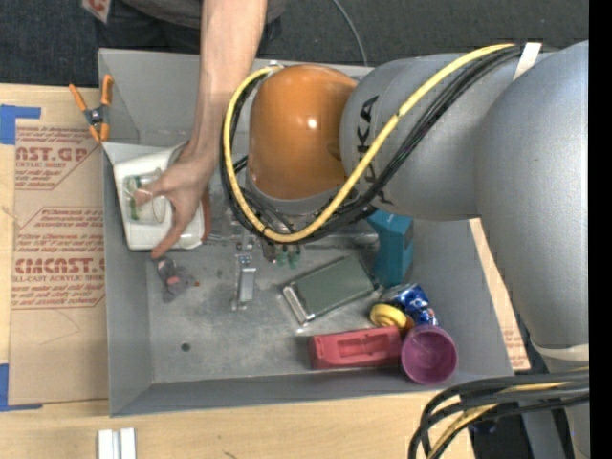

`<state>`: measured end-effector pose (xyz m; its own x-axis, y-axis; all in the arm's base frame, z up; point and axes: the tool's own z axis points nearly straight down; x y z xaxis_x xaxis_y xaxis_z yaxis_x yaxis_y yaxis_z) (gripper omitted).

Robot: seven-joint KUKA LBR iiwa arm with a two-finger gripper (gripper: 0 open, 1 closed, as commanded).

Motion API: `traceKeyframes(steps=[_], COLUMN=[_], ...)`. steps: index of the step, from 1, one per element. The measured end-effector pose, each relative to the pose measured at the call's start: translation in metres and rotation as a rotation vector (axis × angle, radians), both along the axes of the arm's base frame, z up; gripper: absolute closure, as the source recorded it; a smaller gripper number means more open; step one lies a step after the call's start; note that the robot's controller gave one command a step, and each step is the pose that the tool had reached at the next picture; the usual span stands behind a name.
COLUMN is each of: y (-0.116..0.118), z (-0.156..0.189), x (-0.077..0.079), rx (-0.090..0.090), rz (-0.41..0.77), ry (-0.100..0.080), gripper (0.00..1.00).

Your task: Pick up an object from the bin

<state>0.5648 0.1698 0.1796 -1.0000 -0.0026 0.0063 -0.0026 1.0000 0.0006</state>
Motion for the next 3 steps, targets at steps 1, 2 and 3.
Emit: traceKeyframes(steps=[1, 2, 3], y=[-0.001, 0.008, 0.015], z=[0.005, -0.023, -0.073], x=[0.002, 0.007, 0.017], rx=[0.001, 0.001, 0.003], rz=[-0.001, 0.077, 0.039], ry=[-0.007, -0.012, -0.011], gripper=[0.00, 0.00, 0.00])
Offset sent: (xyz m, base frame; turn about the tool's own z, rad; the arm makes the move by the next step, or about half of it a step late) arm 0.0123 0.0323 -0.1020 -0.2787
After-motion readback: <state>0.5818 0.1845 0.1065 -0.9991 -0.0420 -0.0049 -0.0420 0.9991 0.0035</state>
